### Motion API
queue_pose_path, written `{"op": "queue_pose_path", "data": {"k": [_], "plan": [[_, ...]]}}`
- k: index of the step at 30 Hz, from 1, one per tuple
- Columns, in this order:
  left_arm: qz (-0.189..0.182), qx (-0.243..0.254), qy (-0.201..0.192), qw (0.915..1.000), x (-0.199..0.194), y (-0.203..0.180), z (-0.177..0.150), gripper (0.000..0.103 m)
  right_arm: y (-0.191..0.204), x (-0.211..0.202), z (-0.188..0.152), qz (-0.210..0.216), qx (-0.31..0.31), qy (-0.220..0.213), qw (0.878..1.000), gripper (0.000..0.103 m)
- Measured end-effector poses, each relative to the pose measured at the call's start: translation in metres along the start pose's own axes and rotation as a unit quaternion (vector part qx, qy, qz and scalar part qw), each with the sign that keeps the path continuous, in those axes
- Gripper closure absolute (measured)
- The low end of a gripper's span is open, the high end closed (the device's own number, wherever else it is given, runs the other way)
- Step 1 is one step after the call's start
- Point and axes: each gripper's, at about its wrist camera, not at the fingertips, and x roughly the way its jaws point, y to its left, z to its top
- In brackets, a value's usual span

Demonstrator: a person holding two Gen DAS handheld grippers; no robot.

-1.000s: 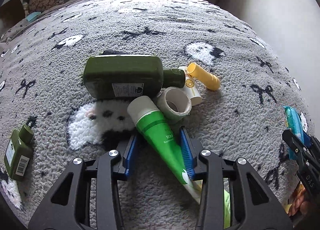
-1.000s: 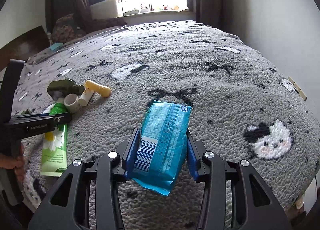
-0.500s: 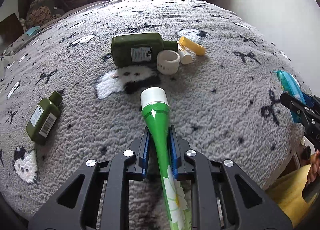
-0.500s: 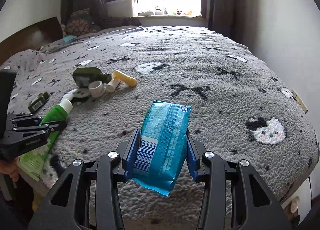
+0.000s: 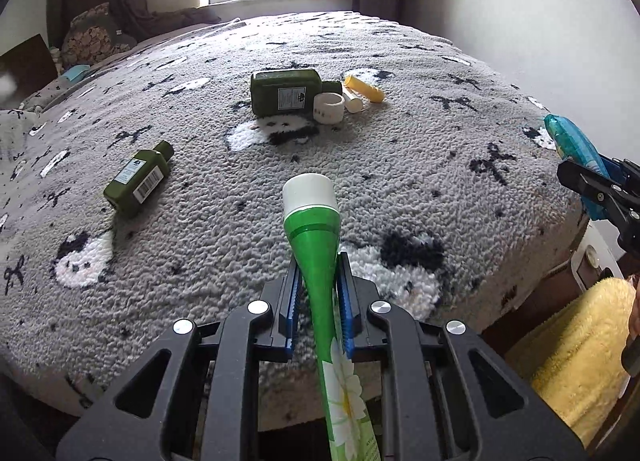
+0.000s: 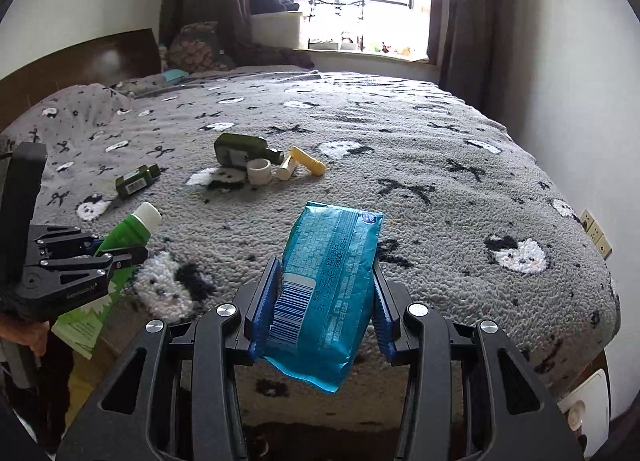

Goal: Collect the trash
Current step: 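Carry the wipe packet and green tube down past the bed edge toward the bin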

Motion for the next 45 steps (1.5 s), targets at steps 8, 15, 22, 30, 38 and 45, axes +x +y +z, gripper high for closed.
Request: {"op": "queue_pose_path", "data": {"k": [8, 15, 22, 30, 38, 45], "plan": [[0.0, 0.012, -0.039, 0.9992, -0.052, -0.008, -0.031, 0.088, 0.023, -0.042, -0.013, 0.023, -0.018, -0.024, 0.999, 0.06], [-0.005, 0.023, -0.055, 0.9982, -0.086, -0.018, -0.062, 0.088, 0.039, -0.057, -0.032, 0.052, -0.026, -0.015, 0.998, 0.06], [-0.012, 0.017, -0.038, 0.9991, -0.097, -0.02, -0.094, 0.088, 0.049, -0.049, -0.062, 0.082, -0.019, 0.027, 0.996, 0.06], [-0.031, 0.002, 0.025, 0.9992, -0.075, -0.022, -0.139, 0.088, 0.064, -0.023, -0.095, 0.104, -0.015, 0.089, 0.99, 0.06], [-0.045, -0.019, 0.1, 0.9938, -0.034, -0.015, -0.176, 0.088, 0.073, 0.006, -0.124, 0.11, -0.01, 0.151, 0.982, 0.06], [-0.073, -0.042, 0.155, 0.9844, 0.004, -0.007, -0.198, 0.088, 0.081, 0.039, -0.154, 0.125, 0.004, 0.218, 0.968, 0.06]]}}
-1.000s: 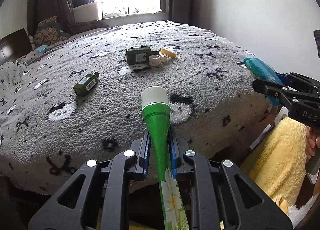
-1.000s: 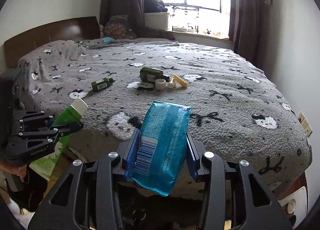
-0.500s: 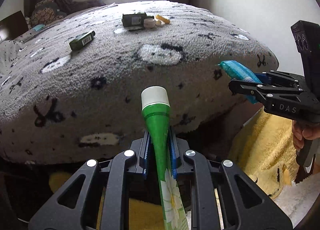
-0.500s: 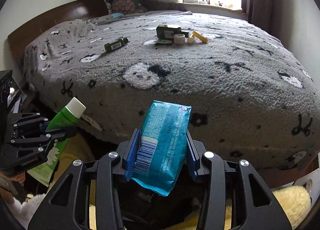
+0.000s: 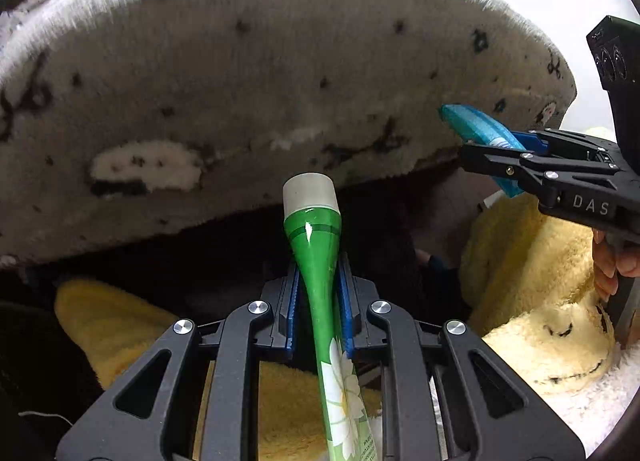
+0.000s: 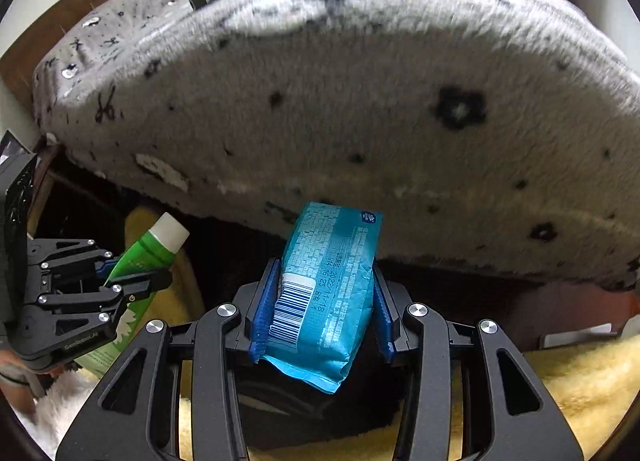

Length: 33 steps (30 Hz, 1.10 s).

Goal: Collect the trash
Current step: 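Carry the wipe packet and green tube down past the bed edge toward the bin, then open both tools over the bin to drop the tube and packet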

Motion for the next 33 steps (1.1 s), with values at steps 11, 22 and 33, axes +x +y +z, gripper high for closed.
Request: {"op": "queue_pose_path", "data": {"k": [11, 22, 33], "plan": [[-0.034, -0.011, 0.064, 0.9973, 0.052, 0.014, 0.003, 0.087, 0.001, 0.052, -0.004, 0.021, 0.008, 0.085, 0.996, 0.06], [-0.02, -0.007, 0.081, 0.9965, 0.067, 0.011, 0.014, 0.081, 0.005, 0.068, -0.004, 0.022, 0.012, 0.1, 0.995, 0.055], [0.006, -0.011, 0.047, 0.9988, 0.043, 0.011, 0.015, 0.056, -0.002, 0.043, -0.003, 0.008, 0.024, 0.065, 0.998, 0.033]]}}
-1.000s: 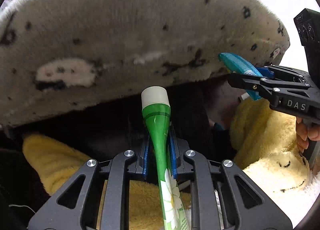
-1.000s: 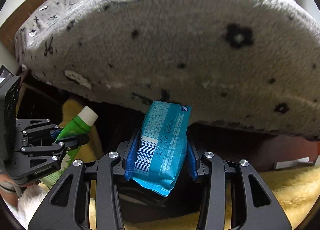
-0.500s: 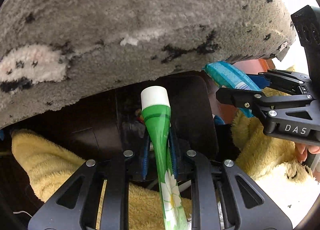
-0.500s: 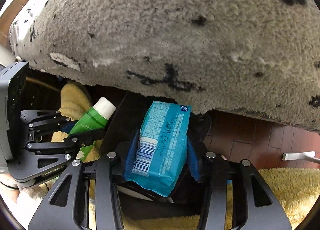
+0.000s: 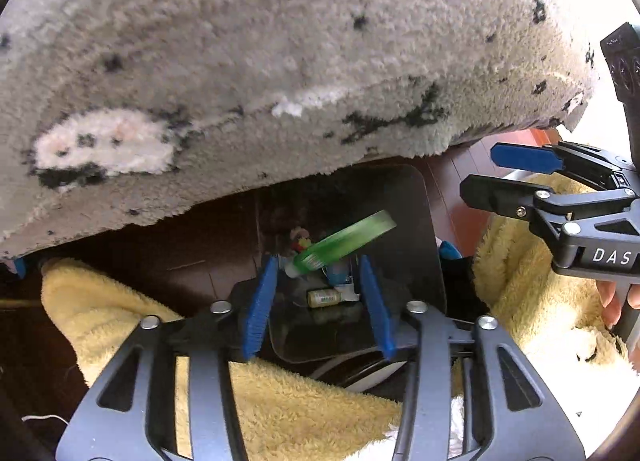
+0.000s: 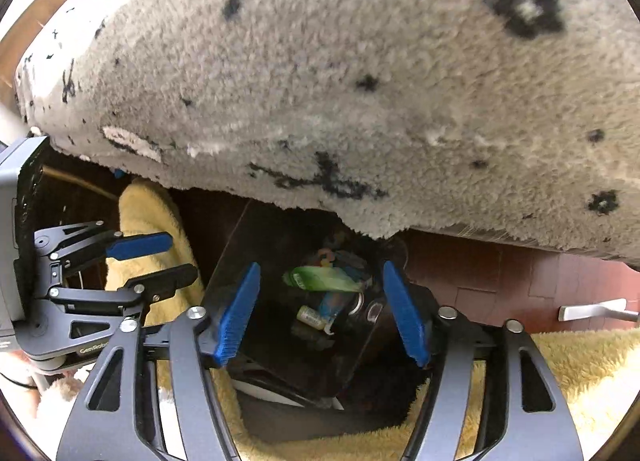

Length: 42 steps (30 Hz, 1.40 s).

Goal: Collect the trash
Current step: 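Open both tools over the bin to drop the tube and packet, then raise both open tools back above the bed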

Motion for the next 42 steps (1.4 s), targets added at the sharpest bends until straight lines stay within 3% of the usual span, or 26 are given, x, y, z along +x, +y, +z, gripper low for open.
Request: {"op": "queue_pose_path", "data": {"k": [9, 15, 22, 33, 42], "plan": [[0.031, -0.003, -0.046, 0.9985, -0.043, 0.003, 0.0, 0.024, -0.007, -0.038, 0.004, -0.015, 0.007, -0.053, 0.998, 0.02], [0.054, -0.009, -0.094, 0.9941, -0.084, 0.006, 0.006, 0.012, -0.009, -0.073, 0.014, -0.043, 0.0, -0.103, 0.994, 0.019], [0.07, -0.003, -0.137, 0.9881, -0.12, 0.017, 0.023, 0.011, -0.012, -0.105, 0.033, -0.063, -0.013, -0.147, 0.987, 0.019], [0.083, -0.002, -0.18, 0.98, -0.144, 0.031, 0.063, 0.011, -0.018, -0.133, 0.077, -0.09, -0.018, -0.198, 0.976, 0.019], [0.095, -0.018, -0.2, 0.9749, -0.15, 0.06, 0.108, 0.011, -0.021, -0.128, 0.133, -0.103, -0.008, -0.222, 0.969, 0.019]]}}
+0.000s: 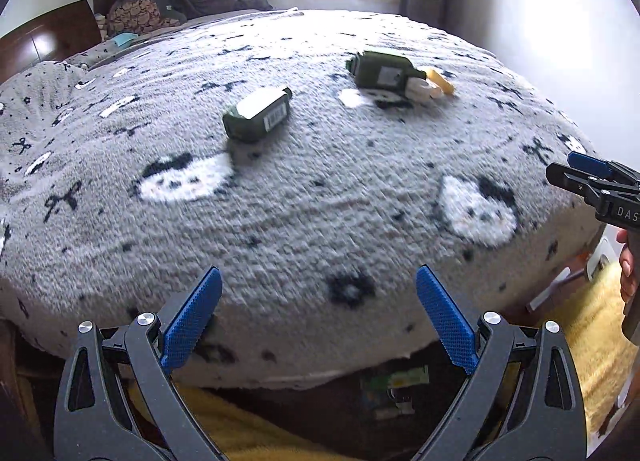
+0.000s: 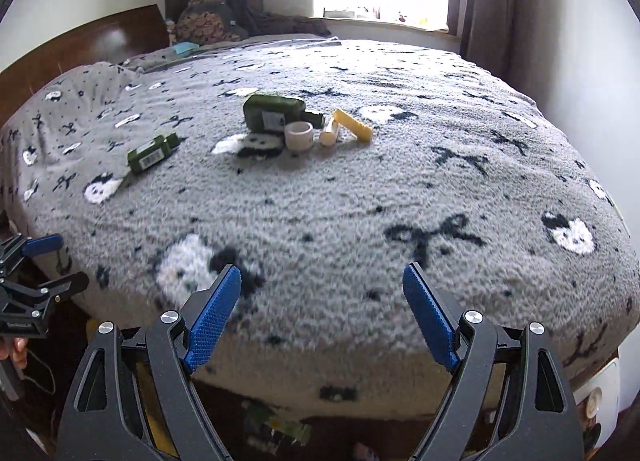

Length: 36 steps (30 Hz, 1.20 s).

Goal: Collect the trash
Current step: 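Raise both open tools back above the bed, then grasp the white tape roll with the right tool while the left tool grasps the olive-green bottle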

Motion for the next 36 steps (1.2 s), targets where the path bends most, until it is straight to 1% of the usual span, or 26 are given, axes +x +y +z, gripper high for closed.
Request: {"op": "queue_pose_path", "data": {"k": [7, 11, 12, 13, 14, 17, 19, 25, 26, 31, 35, 36], "plan": [[0.02, -0.013, -0.012, 0.9996, 0.019, 0.027, 0.035, 0.011, 0.008, 0.034, 0.032, 0.008, 0.016, -0.008, 1.0, 0.019], [0.026, -0.02, -0.014, 0.9994, 0.036, 0.041, 0.054, 0.011, 0.012, 0.054, 0.052, 0.012, 0.021, -0.015, 1.0, 0.02], [0.028, -0.022, -0.014, 0.9993, 0.041, 0.044, 0.06, 0.011, 0.013, 0.06, 0.057, 0.017, 0.024, -0.016, 0.999, 0.022], [0.029, -0.022, -0.014, 0.9992, 0.047, 0.048, 0.064, 0.012, 0.015, 0.066, 0.062, 0.022, 0.027, -0.016, 0.999, 0.026], [0.029, -0.023, -0.014, 0.9992, 0.052, 0.05, 0.069, 0.013, 0.016, 0.072, 0.066, 0.025, 0.03, -0.015, 0.999, 0.027], [0.024, -0.034, -0.014, 0.999, 0.068, 0.058, 0.081, 0.016, 0.017, 0.094, 0.076, 0.033, 0.044, -0.004, 0.998, 0.034], [0.027, -0.033, -0.015, 0.999, 0.078, 0.06, 0.087, 0.018, 0.017, 0.106, 0.081, 0.04, 0.053, 0.002, 0.998, 0.04], [0.023, -0.03, -0.007, 0.9993, 0.11, 0.064, 0.104, 0.028, 0.015, 0.142, 0.093, 0.042, 0.066, 0.026, 0.997, 0.057], [0.021, -0.031, -0.004, 0.9993, 0.115, 0.065, 0.106, 0.031, 0.015, 0.146, 0.094, 0.042, 0.068, 0.029, 0.996, 0.058], [0.011, -0.035, -0.003, 0.9993, 0.129, 0.069, 0.115, 0.033, 0.017, 0.163, 0.104, 0.041, 0.064, 0.035, 0.996, 0.059], [0.005, -0.031, 0.0, 0.9995, 0.135, 0.066, 0.123, 0.044, 0.018, 0.173, 0.111, 0.037, 0.064, 0.043, 0.996, 0.062], [0.004, -0.029, 0.002, 0.9996, 0.136, 0.065, 0.124, 0.049, 0.017, 0.175, 0.112, 0.038, 0.064, 0.043, 0.996, 0.064]]}}
